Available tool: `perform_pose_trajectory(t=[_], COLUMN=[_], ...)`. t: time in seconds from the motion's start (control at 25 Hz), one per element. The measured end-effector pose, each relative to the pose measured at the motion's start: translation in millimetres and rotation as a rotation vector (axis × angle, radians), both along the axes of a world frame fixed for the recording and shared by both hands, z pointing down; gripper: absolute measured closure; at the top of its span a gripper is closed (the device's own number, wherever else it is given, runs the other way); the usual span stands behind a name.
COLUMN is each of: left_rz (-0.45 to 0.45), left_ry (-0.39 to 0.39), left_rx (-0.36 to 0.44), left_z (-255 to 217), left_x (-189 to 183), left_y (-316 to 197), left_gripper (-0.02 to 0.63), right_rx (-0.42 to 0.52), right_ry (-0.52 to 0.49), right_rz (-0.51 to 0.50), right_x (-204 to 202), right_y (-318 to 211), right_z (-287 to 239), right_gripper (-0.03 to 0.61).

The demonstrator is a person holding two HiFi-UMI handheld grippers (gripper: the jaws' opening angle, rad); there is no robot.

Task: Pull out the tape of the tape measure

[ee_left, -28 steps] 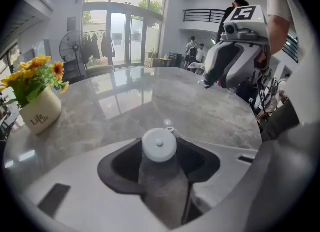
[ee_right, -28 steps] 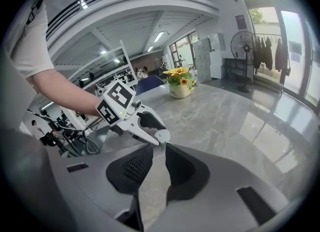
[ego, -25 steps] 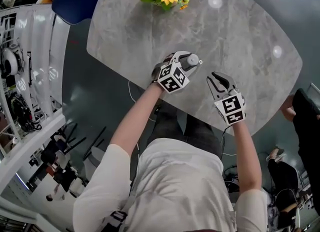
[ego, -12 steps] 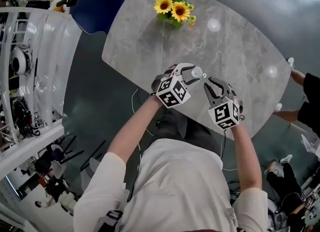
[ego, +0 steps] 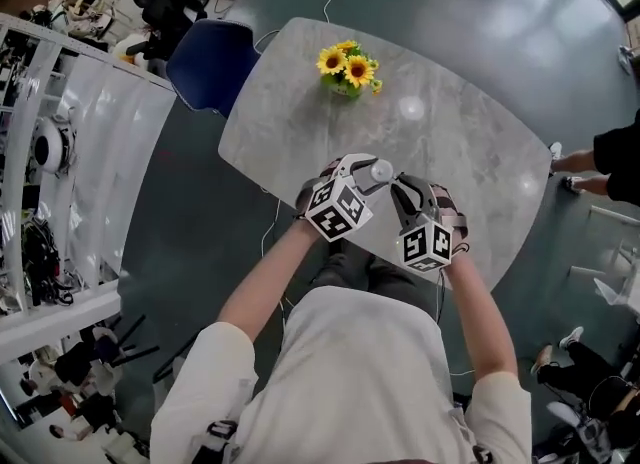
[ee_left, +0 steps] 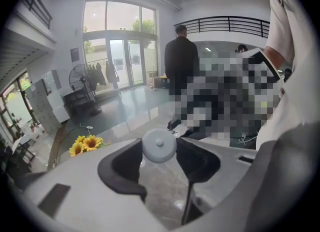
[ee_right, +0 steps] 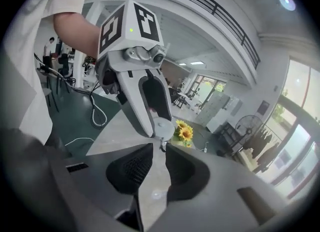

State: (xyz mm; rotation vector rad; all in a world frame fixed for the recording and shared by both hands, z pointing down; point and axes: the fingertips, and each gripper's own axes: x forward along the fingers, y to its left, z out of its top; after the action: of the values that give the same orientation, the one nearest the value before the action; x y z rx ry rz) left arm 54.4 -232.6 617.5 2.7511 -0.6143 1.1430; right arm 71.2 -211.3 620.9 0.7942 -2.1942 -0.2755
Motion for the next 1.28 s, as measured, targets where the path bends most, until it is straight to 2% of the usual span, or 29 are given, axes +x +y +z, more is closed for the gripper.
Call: perform_pose_trajectory(t=[0.24,0.48,0.76,1.0,1.16,1.28], left_rz=[-0.022,-0.014,-0.034,-0.021,-0.048,-0.062], left_ry=[0.050,0.055,0.068,0.074,0.058,0.079], left_rx=[-0.016,0.000,0.028,0.064,0.088,0.084], left_z=[-26.9,-46.4,-62.5,-71.7,-72.2,-75.8], left_x=[-3.5,-6.9,-10.2,-10.4,-19.3,-26.6], left_y=[19.3,31.6,39.3,37.1,28.0,23.9], left_gripper=[0.397,0.397,0.397,0.397,0.397,0.397], right_rx=[0.080,0.141,0.086,0.055,0.039,0.021], right_ry=[0.030,0.057,-0.043,-0.069,-0.098,-0.126], right_rz=[0.012,-0.012,0.038,0.057,0.132,0.182], right_x=[-6.0,-11.0,-8.1,-1.9,19.8,39.8], right_y=[7.6,21.4,29.6,27.9,20.0,19.0], right_z=[-26.6,-45.0,-64.3,-72.4,-76.5,-79.8], right_gripper=[0.483,0.537,0.541,0.541,0.541,0.541])
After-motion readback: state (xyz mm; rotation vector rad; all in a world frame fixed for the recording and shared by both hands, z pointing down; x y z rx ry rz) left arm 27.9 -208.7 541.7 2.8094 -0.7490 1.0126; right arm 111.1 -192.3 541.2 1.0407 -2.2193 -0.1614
